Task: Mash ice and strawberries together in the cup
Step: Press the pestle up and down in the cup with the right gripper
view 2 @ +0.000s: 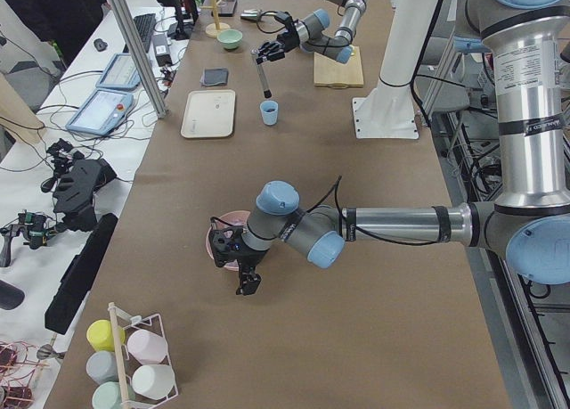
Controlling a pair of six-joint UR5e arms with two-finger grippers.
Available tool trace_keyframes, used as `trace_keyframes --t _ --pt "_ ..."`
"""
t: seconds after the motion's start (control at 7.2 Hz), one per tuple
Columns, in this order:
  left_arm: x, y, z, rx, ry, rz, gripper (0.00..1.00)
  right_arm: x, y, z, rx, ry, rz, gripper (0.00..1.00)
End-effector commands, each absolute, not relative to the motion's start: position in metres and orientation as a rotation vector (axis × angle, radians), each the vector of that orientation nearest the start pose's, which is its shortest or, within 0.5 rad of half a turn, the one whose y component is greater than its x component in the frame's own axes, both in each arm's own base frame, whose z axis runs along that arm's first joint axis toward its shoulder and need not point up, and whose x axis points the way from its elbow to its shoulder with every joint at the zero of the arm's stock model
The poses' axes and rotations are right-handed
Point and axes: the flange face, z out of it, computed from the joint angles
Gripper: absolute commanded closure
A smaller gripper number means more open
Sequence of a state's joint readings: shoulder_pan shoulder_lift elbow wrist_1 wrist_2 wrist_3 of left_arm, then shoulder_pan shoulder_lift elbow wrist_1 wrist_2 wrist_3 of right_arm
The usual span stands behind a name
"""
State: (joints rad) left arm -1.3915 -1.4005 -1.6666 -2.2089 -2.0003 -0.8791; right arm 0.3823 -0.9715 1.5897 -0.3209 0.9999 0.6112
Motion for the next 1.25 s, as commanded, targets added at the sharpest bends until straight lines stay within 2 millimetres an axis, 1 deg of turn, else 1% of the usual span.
trace_keyframes --t 0.0,0.28,0.42,0.56,0.69,0.83,1.11 --pt "-0.01 -0.462 0.638 0.266 0.646 -0.549 0.02 -0.512 -0.39 0.171 1.399 -1.137 0.132 1.0" --pt "-0.01 -0.462 0.64 0.263 0.643 -0.552 0.02 -0.519 -0.392 0.175 1.395 -1.123 0.13 1.0" --pt "-0.01 -0.461 0.643 0.263 0.644 -0.551 0.02 -0.53 -0.391 0.173 1.39 -1.12 0.131 1.0" --pt "-0.01 -0.461 0.651 0.276 0.652 -0.55 0.02 -0.538 -0.385 0.17 1.388 -1.116 0.136 1.0" --pt "-0.01 -0.459 0.664 0.287 0.656 -0.547 0.02 -0.541 -0.382 0.172 1.385 -1.115 0.132 1.0" --pt "-0.01 -0.458 0.671 0.295 0.66 -0.544 0.02 -0.541 -0.381 0.173 1.383 -1.115 0.13 1.0" --pt "-0.011 -0.457 0.666 0.304 0.667 -0.544 0.02 -0.54 -0.381 0.171 1.388 -1.115 0.131 1.0"
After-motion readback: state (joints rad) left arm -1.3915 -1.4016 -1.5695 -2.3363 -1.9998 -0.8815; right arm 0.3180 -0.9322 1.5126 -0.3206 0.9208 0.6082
